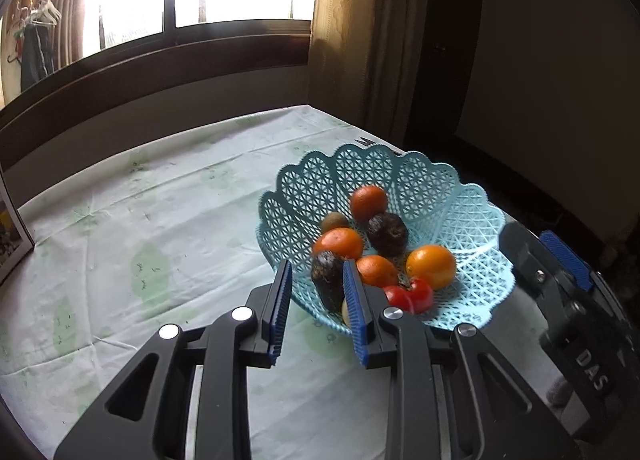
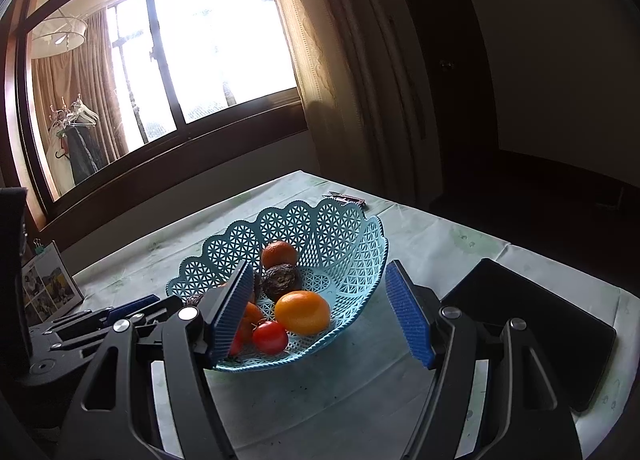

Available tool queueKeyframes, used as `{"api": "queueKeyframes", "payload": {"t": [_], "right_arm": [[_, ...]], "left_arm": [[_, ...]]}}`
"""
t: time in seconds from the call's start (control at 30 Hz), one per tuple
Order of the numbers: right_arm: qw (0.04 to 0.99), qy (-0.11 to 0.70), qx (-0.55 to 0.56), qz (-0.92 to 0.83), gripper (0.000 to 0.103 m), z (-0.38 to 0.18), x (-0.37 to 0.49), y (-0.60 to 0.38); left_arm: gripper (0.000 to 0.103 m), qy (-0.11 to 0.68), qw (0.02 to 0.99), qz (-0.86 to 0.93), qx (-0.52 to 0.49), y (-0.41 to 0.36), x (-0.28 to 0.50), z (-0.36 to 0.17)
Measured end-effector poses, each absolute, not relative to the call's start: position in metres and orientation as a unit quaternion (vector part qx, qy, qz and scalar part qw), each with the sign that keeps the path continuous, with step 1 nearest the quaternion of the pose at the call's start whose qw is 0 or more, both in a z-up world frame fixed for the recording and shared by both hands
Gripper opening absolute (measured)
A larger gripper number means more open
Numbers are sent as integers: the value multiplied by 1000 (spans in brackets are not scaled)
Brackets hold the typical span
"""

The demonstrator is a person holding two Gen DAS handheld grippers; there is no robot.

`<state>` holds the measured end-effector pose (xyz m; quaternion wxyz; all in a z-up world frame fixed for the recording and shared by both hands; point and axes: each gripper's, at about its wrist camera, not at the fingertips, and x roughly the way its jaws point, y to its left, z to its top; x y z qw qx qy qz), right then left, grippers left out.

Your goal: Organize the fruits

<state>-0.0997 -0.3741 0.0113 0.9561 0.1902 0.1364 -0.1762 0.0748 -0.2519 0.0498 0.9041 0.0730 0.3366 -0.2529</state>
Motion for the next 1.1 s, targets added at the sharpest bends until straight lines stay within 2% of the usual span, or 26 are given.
{"api": "queueKeyframes", "payload": {"t": [0.13, 0.27, 0.33, 0.37, 0.4, 0.43, 0.6, 0.87, 1.1], "right_arm": [[957, 136, 189, -175, 70, 11, -100, -374], [956, 136, 190, -175, 70, 11, -100, -374], [956, 137, 192, -173, 71, 11, -99, -374], [956, 139, 193, -170, 75, 11, -99, -375], [956, 142, 195, -166, 81, 10, -98, -375], [956, 143, 197, -163, 83, 10, -97, -375], [956, 151, 203, -146, 85, 8, -95, -375], [955, 175, 210, -118, 96, 2, -95, -368], [957, 172, 205, -116, 97, 2, -98, -365]], "left_arm": [[28, 338, 907, -235, 88, -254, 79, 46], [48, 346, 909, -224, 60, -241, 80, 47], [51, 344, 912, -218, 43, -233, 78, 51], [56, 343, 914, -214, 35, -229, 76, 54], [65, 340, 917, -205, 31, -225, 74, 56], [69, 337, 921, -195, 32, -224, 73, 58], [87, 321, 935, -141, 59, -217, 67, 62], [90, 313, 939, -127, 58, -199, 60, 65], [92, 300, 945, -114, 54, -194, 55, 76]]}}
